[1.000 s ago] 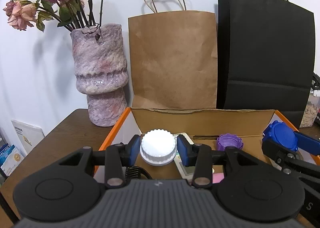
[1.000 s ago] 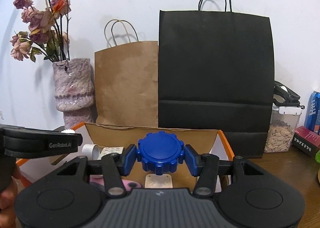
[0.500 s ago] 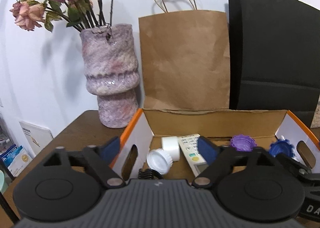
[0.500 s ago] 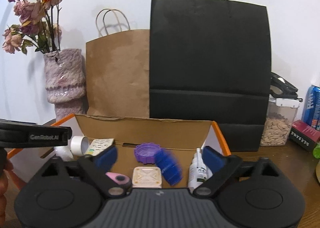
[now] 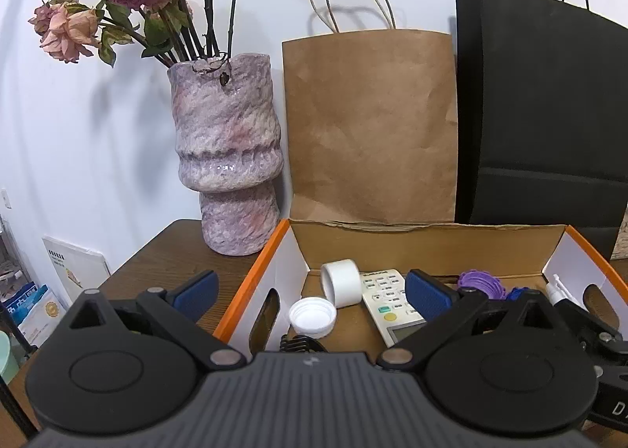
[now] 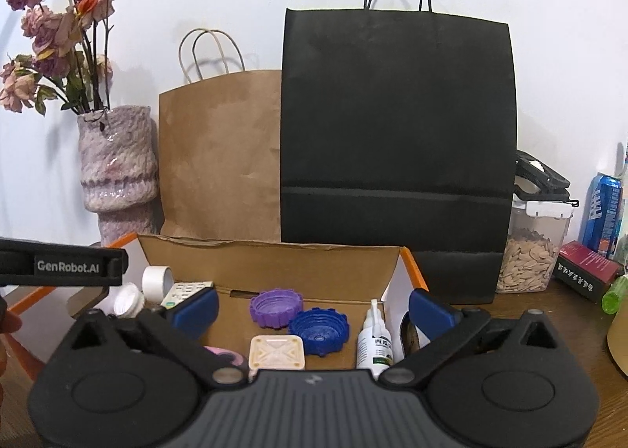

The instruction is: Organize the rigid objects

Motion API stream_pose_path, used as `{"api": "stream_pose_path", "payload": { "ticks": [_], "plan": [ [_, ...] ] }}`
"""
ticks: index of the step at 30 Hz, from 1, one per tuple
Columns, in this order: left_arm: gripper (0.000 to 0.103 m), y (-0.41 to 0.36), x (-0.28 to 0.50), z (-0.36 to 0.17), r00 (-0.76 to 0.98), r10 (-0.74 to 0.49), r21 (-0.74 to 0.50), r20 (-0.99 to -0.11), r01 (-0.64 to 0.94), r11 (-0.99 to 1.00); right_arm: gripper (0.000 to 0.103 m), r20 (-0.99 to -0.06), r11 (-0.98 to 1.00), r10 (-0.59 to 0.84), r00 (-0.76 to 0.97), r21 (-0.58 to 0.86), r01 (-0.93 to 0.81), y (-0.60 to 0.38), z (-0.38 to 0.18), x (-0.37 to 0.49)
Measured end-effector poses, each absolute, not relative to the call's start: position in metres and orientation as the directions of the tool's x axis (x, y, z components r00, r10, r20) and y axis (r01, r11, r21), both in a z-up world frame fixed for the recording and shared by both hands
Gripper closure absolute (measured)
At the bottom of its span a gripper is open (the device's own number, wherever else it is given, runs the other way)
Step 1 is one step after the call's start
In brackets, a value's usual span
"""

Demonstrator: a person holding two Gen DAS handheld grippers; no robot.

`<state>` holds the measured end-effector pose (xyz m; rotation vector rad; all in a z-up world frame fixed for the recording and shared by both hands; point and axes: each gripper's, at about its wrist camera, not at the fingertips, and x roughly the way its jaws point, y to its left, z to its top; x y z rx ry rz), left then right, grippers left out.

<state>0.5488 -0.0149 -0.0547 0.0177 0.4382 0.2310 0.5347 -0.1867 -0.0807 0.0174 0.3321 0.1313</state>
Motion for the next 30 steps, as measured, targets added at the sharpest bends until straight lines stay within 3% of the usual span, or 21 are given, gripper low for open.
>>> {"api": "stream_pose_path", "payload": {
  "ticks": [13, 30],
  "plan": [
    [0.000, -0.016, 0.517, -0.038, 0.886, 0.208, 0.064, -0.415, -0.199, 0.978, 0.000, -0.280, 0.987, 0.161, 0.946, 0.064, -0.149, -0.194, -0.061, 0.506],
    [0.000, -0.016, 0.408, -0.005, 0.905, 0.173, 0.056, -0.389, -0.164, 0.985, 0.000, -0.262, 0.980, 0.196, 0.945, 0.077, -0.182, -0.205, -0.023, 0.404]
  ]
}}
